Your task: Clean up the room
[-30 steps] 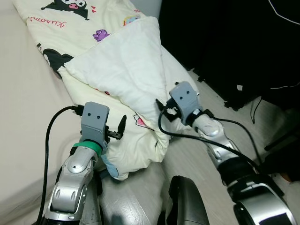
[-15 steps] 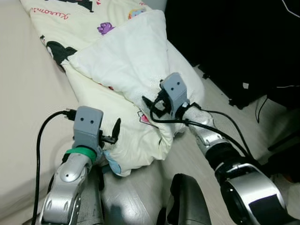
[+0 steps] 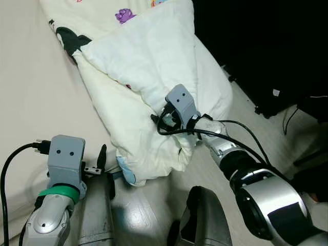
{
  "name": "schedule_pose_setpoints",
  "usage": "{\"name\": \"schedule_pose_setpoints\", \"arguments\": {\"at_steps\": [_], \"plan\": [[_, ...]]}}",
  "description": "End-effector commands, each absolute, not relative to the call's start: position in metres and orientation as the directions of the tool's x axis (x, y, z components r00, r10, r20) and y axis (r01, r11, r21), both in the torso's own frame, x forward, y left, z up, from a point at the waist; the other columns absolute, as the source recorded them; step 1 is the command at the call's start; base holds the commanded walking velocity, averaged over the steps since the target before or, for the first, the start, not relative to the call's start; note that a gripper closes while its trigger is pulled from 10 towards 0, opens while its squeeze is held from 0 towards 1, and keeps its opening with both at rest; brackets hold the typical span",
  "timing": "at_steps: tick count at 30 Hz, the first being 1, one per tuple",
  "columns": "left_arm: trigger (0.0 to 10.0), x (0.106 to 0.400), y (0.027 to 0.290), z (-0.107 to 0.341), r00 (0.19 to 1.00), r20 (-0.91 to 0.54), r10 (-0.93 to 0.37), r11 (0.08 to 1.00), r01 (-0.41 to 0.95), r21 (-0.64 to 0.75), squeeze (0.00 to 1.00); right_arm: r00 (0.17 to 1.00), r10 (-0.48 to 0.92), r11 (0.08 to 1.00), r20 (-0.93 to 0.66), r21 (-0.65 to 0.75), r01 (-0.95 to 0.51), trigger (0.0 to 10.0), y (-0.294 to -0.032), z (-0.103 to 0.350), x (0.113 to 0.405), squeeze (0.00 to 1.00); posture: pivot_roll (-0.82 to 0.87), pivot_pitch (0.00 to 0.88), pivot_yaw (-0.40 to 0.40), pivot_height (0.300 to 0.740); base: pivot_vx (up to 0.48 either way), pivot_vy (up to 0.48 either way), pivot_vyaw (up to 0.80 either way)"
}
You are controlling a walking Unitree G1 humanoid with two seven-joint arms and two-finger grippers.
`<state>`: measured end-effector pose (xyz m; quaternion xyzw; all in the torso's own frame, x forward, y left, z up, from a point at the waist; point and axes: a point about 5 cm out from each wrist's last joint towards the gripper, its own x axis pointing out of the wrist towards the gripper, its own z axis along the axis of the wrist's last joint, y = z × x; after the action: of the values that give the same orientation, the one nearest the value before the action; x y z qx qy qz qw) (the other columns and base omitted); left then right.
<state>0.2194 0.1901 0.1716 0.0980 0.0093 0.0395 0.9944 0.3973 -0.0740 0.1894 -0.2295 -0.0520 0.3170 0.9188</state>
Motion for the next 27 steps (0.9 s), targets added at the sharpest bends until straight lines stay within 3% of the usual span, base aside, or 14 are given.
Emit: {"name": "schedule_pose_setpoints", "arguments": {"at_steps": [1,3,4,5,6,27], "plan": [[10.0,0.217,0.186,0.169,0.997,-0.034,0.072,0.981,-0.065,0.185,0.0,0.836,0.545,0.712,-0.066,-0.491,-0.502,10.0,-0.089,0.187,0.4,0.0,0.43,0.37,-0.163,0.55,0.0,0.0,0.0],[10.0,0.217,0.185,0.169,0.997,-0.037,0.067,0.981,-0.059,0.184,0.0,0.853,0.519,0.723,-0.062,-0.5,-0.476,10.0,-0.094,0.188,0.402,0.0,0.43,0.371,-0.159,0.55,0.0,0.0,0.0],[10.0,0.217,0.185,0.169,0.997,-0.039,0.064,0.981,-0.055,0.184,0.0,0.862,0.503,0.731,-0.06,-0.503,-0.461,5.2,-0.097,0.19,0.403,0.0,0.43,0.371,-0.159,0.55,0.0,0.0,0.0],[10.0,0.217,0.184,0.169,0.997,-0.042,0.06,0.981,-0.051,0.185,0.0,0.882,0.468,0.746,-0.061,-0.507,-0.431,2.9,-0.104,0.19,0.405,0.0,0.43,0.371,-0.159,0.55,0.0,0.0,0.0],[10.0,0.216,0.184,0.17,0.997,-0.045,0.059,0.982,-0.05,0.185,0.0,0.893,0.445,0.755,-0.063,-0.51,-0.412,0.0,-0.108,0.189,0.406,0.0,0.43,0.371,-0.159,0.55,0.0,0.0,0.0],[10.0,0.224,0.177,0.166,0.998,-0.057,0.038,0.985,-0.028,0.17,0.0,0.927,0.372,0.806,-0.045,-0.479,-0.347,0.0,-0.126,0.194,0.409,0.0,0.39,0.329,-0.157,0.55,0.0,0.0,0.0]]}}
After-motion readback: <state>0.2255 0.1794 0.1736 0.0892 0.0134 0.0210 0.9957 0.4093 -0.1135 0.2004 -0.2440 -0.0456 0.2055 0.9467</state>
